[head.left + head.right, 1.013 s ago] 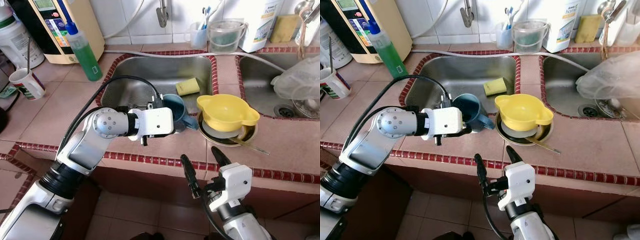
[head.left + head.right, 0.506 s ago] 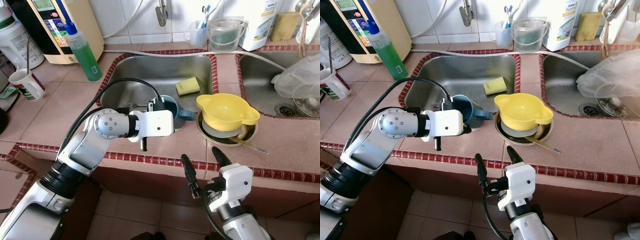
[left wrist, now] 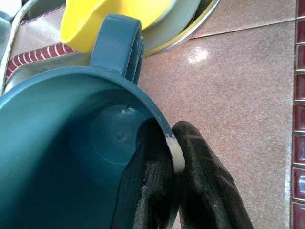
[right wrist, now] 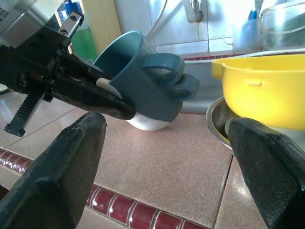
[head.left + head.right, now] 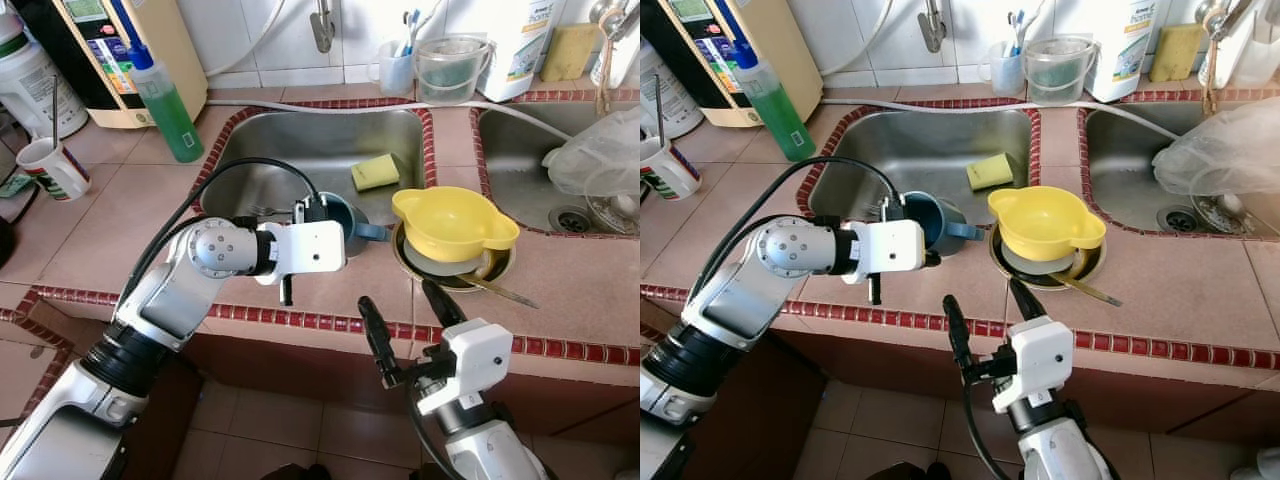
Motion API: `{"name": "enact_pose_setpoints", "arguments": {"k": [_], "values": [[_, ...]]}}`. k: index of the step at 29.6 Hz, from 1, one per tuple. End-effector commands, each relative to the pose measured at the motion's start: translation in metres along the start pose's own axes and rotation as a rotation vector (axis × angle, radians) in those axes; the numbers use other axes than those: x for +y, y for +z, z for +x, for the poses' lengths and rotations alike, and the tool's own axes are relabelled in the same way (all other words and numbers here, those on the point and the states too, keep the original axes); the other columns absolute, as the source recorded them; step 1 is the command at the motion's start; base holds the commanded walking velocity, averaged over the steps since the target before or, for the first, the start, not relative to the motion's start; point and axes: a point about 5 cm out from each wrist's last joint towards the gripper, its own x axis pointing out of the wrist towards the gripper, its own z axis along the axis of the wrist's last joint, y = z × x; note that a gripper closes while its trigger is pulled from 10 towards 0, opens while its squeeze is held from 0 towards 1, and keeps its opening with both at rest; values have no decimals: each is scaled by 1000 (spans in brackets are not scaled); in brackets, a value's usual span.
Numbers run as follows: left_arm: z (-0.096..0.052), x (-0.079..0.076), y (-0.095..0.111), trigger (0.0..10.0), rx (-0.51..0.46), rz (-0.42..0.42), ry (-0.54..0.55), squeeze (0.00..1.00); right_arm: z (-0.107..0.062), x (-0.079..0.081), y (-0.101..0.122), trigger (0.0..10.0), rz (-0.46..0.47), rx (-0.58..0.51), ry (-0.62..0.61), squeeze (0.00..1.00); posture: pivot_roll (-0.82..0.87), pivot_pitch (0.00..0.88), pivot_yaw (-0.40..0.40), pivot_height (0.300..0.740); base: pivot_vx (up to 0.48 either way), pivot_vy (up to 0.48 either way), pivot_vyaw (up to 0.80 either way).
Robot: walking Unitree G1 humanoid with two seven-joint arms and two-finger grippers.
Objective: Kitchen organization
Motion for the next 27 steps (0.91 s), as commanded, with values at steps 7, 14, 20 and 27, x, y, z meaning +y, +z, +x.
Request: {"name": "enact_pose_setpoints", "arguments": {"k": [7,14,20,27], "values": [[-15,23,-7,5529,36,-70,181,0,6,-3,3,10000,2,-22,-10,0,-181,124,145,711,0,0,0],[-16,20,-9,10000,-1,-287,386,0,14,-11,5,10000,-14,-37,-3,0,-151,104,99,711,0,0,0],[-20,15,-6,10000,-189,-584,619,0,25,-18,8,10000,-31,-61,10,0,-112,96,71,711,0,0,0],[-27,1,-13,10000,-305,-811,791,0,34,-15,11,10000,-18,-101,-14,0,-39,82,94,711,0,0,0]]}}
